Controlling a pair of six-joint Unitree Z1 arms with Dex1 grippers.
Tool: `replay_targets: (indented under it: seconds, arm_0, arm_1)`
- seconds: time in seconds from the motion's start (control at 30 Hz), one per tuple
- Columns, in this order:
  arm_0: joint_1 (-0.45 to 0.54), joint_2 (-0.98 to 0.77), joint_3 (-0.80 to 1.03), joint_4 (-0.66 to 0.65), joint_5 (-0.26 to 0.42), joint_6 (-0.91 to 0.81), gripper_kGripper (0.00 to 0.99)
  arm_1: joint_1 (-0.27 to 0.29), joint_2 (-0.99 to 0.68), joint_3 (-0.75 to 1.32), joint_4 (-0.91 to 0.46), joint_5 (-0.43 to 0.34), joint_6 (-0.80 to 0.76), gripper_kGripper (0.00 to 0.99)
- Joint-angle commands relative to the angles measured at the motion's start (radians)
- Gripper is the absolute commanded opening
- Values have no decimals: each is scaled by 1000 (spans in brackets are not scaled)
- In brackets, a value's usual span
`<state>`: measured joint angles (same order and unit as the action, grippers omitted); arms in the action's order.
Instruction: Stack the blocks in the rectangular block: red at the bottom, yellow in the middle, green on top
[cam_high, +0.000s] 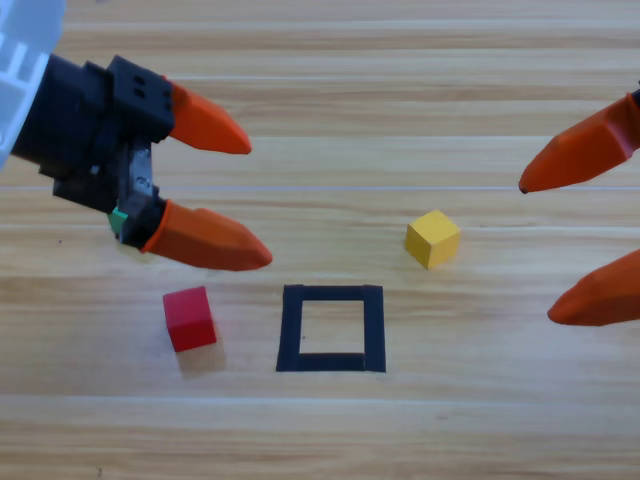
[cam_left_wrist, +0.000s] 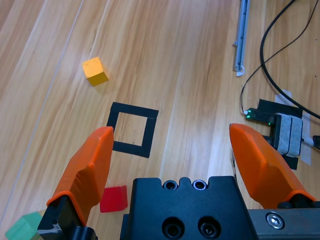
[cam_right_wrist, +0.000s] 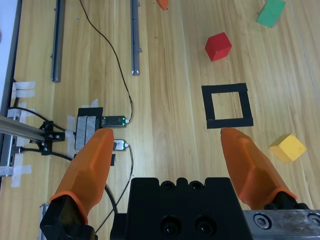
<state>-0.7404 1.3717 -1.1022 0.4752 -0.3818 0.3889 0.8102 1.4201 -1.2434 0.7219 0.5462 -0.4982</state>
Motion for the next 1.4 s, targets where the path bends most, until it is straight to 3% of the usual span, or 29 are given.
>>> replay_targets:
  seconds: [0.03,0.27,0.37,0.43,0.5,0.57,0.7,0.8,1.0,1.17,1.4]
  arm_0:
    - [-22,-10,33,5,12,-10,990]
    - [-22,-6,36,3,23,-13,990]
    - [-22,0,31,-4,77,-56,990]
    - [-22,6,21,-9,187,-160,990]
    - [-22,12,8,-10,346,-332,990]
    - [-20,12,7,-10,457,-498,990]
    - [-20,30,12,31,610,-808,990]
    - [-19,32,38,63,666,-989,990]
    - [-19,86,59,148,695,-1243,990]
    - [-20,217,25,210,684,-1338,990]
    - [-14,429,-56,267,552,-1423,990]
  arm_1:
    - [26,43,13,18,-18,-5,942]
    - [26,46,18,16,-35,52,943]
    - [9,77,-1,-2,-117,164,943]
    - [9,97,4,-67,-261,293,942]
    - [9,122,2,-121,-419,402,943]
    - [9,142,4,-165,-531,466,943]
    - [9,232,-30,-193,-612,555,943]
    - [9,316,-74,-187,-638,590,943]
    - [7,447,-142,-190,-718,645,942]
    - [4,523,-180,-171,-761,661,942]
    - [3,701,-401,50,-759,639,943]
